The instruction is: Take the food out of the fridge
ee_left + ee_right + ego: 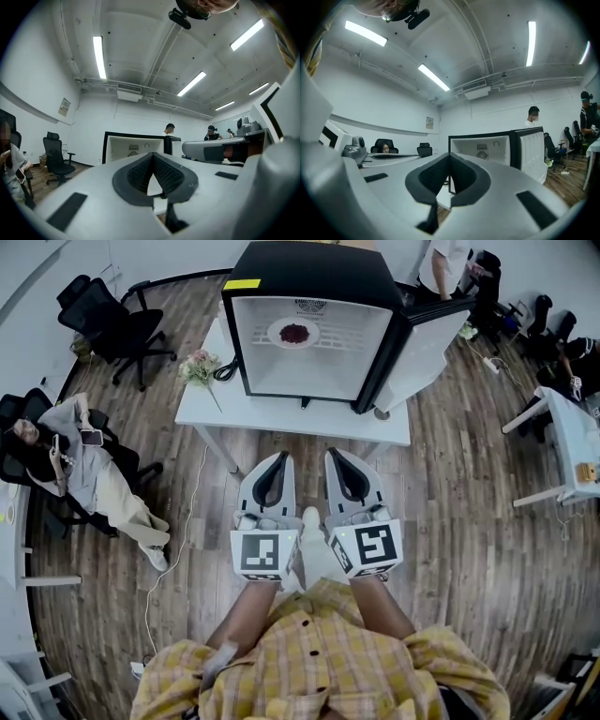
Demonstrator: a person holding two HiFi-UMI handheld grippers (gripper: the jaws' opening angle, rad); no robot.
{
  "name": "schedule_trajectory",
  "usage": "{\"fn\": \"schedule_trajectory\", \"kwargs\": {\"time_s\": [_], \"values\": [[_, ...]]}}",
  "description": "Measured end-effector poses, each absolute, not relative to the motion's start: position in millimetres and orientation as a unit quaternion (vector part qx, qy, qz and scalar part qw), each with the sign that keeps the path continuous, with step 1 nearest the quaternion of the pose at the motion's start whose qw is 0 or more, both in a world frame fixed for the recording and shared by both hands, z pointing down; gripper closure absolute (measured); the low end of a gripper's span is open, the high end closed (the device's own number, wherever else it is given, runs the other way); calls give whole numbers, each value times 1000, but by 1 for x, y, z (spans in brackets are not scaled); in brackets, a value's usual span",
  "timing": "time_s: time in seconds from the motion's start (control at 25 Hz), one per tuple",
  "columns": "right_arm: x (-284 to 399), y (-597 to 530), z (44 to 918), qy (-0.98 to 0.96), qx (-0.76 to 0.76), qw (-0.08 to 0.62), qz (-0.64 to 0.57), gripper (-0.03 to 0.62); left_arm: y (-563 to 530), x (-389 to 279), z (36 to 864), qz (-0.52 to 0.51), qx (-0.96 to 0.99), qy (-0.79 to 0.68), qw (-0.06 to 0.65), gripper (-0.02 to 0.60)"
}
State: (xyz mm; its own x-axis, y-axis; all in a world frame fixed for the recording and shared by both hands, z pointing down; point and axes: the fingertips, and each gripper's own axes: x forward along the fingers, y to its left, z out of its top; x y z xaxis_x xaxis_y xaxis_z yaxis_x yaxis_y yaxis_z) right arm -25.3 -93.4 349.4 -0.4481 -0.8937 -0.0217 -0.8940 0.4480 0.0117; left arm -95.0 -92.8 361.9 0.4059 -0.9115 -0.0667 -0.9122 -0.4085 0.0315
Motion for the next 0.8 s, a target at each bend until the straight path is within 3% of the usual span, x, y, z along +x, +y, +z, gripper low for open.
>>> {"fn": "schedule_trajectory", "kwargs": {"time_s": [0.8], "values": [[-11, -300, 362, 861, -508, -1, 4, 588, -293, -69, 385, 27, -840, 542, -27, 574]]}}
